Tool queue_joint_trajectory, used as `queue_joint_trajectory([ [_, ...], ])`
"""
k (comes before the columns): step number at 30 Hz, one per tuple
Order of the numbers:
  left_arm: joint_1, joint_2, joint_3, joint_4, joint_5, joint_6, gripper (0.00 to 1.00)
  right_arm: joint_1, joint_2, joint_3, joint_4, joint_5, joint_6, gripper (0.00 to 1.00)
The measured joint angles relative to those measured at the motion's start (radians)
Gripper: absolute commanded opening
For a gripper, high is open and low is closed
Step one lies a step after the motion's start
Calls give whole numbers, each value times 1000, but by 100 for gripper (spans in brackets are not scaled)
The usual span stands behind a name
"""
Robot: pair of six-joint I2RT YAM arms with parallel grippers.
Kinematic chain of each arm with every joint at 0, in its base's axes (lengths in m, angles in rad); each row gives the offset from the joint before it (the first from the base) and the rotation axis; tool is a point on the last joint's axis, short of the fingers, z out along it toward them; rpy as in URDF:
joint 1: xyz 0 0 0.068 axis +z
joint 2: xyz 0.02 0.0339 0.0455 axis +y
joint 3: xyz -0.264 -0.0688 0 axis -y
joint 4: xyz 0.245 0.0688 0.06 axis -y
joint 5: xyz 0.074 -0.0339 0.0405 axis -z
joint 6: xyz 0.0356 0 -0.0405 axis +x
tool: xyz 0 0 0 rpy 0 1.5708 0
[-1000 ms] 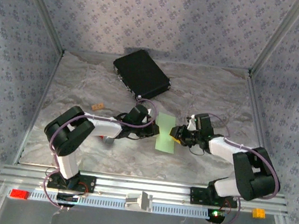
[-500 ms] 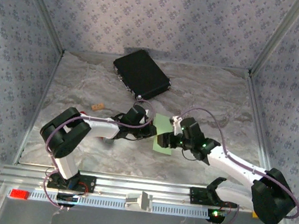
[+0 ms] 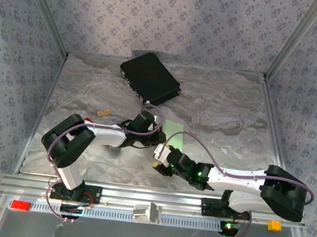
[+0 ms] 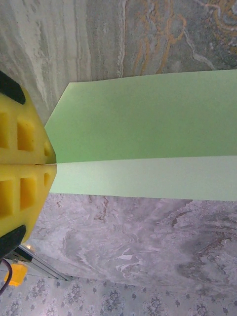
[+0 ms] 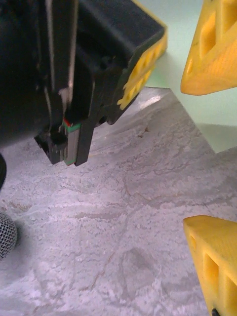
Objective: Fold a paper plane with a square sheet of paper (pick it up from the middle)
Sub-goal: Third fold the triangle at the center of the table.
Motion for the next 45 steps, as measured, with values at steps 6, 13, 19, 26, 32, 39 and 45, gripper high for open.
queue_joint_trajectory([
  [6, 0, 0, -1, 0, 0, 0, 0, 59, 89, -6, 59, 162, -77, 61],
  [13, 0, 0, -2, 0, 0, 0, 0, 81, 105, -40, 84, 265, -99, 44],
  [19, 0, 0, -2, 0, 0, 0, 0, 84, 105, -58, 89, 287, -95, 33],
  [26, 0, 0, -2, 0, 0, 0, 0, 84, 74, -71, 104, 296, -92, 24],
  [32, 0, 0, -2, 0, 0, 0, 0, 84, 64, -71, 114, 302, -85, 17],
  [39, 0, 0, -2, 0, 0, 0, 1, 84, 64, -71, 114, 302, -76, 7],
  [45, 0, 0, -2, 0, -1, 0, 3, 81, 54, -72, 113, 301, -63, 0],
])
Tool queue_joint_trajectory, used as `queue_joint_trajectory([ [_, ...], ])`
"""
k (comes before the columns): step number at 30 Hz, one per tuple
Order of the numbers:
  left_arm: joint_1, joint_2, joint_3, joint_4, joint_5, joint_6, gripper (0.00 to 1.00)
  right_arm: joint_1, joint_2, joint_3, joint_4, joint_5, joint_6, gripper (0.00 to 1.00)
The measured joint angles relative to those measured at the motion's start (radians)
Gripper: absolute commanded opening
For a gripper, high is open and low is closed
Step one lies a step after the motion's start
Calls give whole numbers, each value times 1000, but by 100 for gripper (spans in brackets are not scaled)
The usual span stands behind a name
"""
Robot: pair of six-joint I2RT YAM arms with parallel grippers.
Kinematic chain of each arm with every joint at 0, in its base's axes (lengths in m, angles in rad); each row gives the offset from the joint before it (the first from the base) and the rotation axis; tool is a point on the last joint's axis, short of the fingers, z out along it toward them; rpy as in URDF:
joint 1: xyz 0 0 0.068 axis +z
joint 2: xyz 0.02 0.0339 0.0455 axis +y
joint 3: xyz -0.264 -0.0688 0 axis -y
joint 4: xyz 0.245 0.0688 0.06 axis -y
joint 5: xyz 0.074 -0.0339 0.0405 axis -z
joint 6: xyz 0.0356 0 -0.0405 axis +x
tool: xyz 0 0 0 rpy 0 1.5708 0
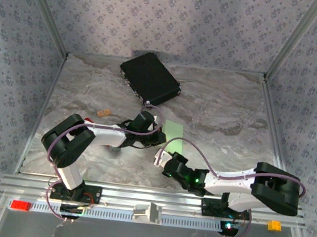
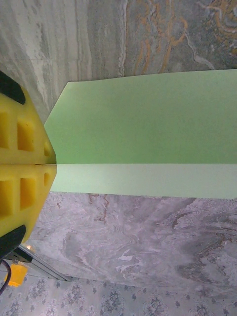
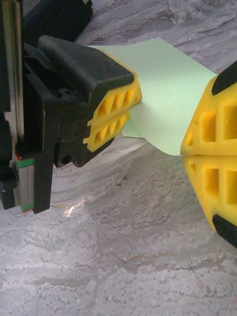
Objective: Fold a paper plane with a square sheet of paper (pick it up from the middle)
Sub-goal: Third fold the triangle at the center of the table.
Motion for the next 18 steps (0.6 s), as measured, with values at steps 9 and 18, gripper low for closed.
queue_joint_trajectory([
  [9, 0, -94, -11, -87, -96, 25, 53, -86, -82, -5, -40, -131, 100, 0],
  [18, 0, -301, -12, -287, -298, 93, 56, -352, -161, 11, -108, -575, 298, 0],
])
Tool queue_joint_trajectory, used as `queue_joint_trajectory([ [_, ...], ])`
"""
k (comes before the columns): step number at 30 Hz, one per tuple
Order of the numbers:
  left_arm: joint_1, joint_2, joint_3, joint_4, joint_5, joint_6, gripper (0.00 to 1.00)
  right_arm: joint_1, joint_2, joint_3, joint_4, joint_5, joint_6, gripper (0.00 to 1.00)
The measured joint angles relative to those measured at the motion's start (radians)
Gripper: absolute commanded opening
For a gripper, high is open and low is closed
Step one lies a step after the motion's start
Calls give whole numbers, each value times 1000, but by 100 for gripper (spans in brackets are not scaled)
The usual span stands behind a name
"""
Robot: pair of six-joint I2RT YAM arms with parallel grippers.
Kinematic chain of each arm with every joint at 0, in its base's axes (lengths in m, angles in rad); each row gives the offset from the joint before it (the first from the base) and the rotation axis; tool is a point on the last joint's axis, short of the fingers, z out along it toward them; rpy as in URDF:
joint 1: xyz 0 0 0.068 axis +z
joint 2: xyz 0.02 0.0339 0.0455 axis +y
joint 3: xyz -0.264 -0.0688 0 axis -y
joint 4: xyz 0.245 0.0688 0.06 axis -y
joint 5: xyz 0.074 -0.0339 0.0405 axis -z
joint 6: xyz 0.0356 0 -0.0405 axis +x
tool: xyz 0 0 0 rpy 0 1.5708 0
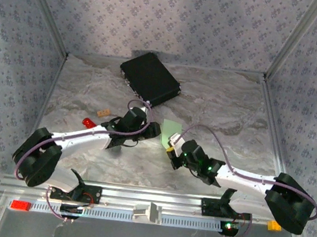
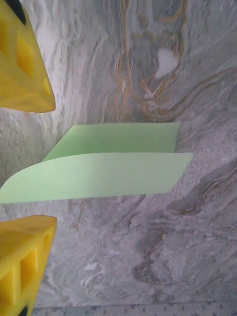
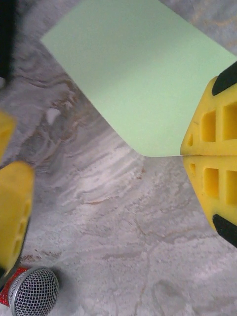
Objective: Fold a paper plane with a square sheet of paper (pick it up from the middle)
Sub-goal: Third fold the triangle at the center of the table.
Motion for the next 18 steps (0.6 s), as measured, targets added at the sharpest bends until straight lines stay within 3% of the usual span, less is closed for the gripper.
queue_joint_trajectory([
  [4, 0, -5, 0, -39, -25, 18, 51, -61, 49, 47, -47, -171, 68, 0],
  [10, 4, -5, 0, -55, -20, 51, 38, -74, 117, 74, -53, -365, 113, 0],
  [18, 27, 72, 61, -48, 67, 94, 27, -76, 126, 59, -6, -460, 125, 0],
])
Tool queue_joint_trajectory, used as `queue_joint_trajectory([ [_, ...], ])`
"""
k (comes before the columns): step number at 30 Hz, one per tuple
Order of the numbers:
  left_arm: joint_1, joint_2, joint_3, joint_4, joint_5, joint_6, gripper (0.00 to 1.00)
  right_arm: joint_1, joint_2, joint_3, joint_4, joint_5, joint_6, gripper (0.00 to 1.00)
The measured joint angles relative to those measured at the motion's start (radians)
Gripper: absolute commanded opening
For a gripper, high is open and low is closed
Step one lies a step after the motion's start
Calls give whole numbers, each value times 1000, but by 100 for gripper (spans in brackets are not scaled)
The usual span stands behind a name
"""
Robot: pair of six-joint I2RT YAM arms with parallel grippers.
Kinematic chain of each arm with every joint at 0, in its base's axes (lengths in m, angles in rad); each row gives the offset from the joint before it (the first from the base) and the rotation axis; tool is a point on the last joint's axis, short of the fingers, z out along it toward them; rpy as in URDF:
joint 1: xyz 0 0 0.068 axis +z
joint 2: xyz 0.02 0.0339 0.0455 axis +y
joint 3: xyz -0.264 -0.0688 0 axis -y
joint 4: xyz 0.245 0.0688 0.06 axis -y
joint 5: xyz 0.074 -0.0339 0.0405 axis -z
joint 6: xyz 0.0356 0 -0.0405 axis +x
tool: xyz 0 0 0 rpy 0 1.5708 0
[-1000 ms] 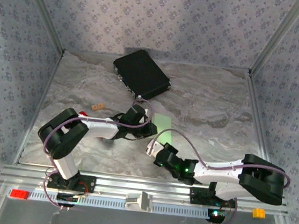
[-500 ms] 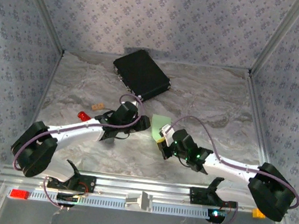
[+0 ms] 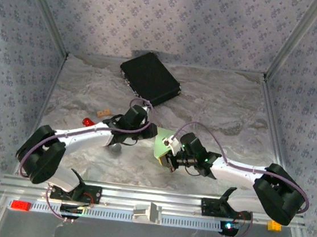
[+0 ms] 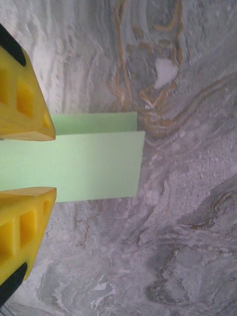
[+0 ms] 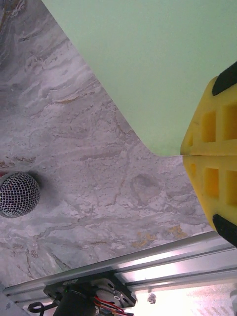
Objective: Fold a paper plane with a square sheet of paper (pick it up from the middle)
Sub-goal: Third fold the triangle at the center of the table.
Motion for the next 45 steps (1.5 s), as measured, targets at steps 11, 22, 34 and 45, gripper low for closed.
queue_joint_trajectory([
  [11, 0, 306, 235, -6, 142, 79, 18, -23, 2, -37, 54, -1, 30, 0],
  [22, 6, 434, 263, -39, 178, 112, 16, -39, 37, -37, 71, 34, 48, 0],
  [34, 9, 436, 263, -35, 181, 115, 16, -106, 74, -24, 29, 112, 67, 0],
  [45, 9, 436, 263, -32, 183, 115, 15, -127, 100, -6, -12, 142, 74, 0],
])
